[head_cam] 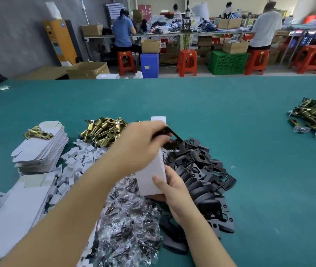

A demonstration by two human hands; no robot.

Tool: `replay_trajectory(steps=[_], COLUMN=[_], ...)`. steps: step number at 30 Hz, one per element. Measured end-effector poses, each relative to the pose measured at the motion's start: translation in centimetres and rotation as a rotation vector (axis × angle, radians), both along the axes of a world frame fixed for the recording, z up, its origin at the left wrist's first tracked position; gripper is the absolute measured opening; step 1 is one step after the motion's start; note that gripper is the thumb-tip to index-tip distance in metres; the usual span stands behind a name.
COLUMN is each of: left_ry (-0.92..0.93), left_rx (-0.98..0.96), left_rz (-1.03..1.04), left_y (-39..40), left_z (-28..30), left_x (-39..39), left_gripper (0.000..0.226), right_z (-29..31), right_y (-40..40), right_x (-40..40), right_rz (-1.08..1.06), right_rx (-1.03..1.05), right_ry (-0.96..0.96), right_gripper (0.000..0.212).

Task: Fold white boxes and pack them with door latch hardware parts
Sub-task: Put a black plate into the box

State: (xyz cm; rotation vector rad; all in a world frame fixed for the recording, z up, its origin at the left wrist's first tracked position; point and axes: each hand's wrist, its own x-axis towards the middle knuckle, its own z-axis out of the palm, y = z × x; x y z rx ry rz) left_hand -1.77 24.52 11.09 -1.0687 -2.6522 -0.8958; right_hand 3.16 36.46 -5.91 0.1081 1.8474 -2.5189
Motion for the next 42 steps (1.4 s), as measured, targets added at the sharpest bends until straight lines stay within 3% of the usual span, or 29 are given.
replay_trajectory(steps=[5,9,12,17,33,42], left_ry=[-0.013,0.008,0.0,0.017,-0.199,-0.299], left_rx=[0.118,-0.078,-0.239,-0.298,-0.091,-0.286], left_rz=[0.194,0.286,0.264,0.233,0.091,0.002], left_y=[-4.3,-4.8,-4.5,-3.9,-3.3,-2.3], left_z=[0.7,-0.5,-1.5,-1.6,-1.8,-2.4], left_x=[-2.7,-3.8,-3.9,-3.2,-3.3,-2.8], left_gripper=[0.004,0.004,0.015,0.016,0.014,0.017], right_z=[0.0,0.0,0.0,0.0,-0.4,-0.1], right_y=[0.2,0.0,0.0,0.0,0.2,0.3], right_x=[0.0,-0.1,0.0,0.0,-0.1,0.0], right_rz=[0.007,-0.007,-0.012,-0.005,-0.014,-0.018], right_rx=[-0.009,-0.003,-0.005,-0.002,-0.01,-0.052], right_ry=[-0.007,-0.019,-0.005,0.014,0.044,0.077], right_gripper=[0.048,0.046,0.046,0.047,0.043,0.042])
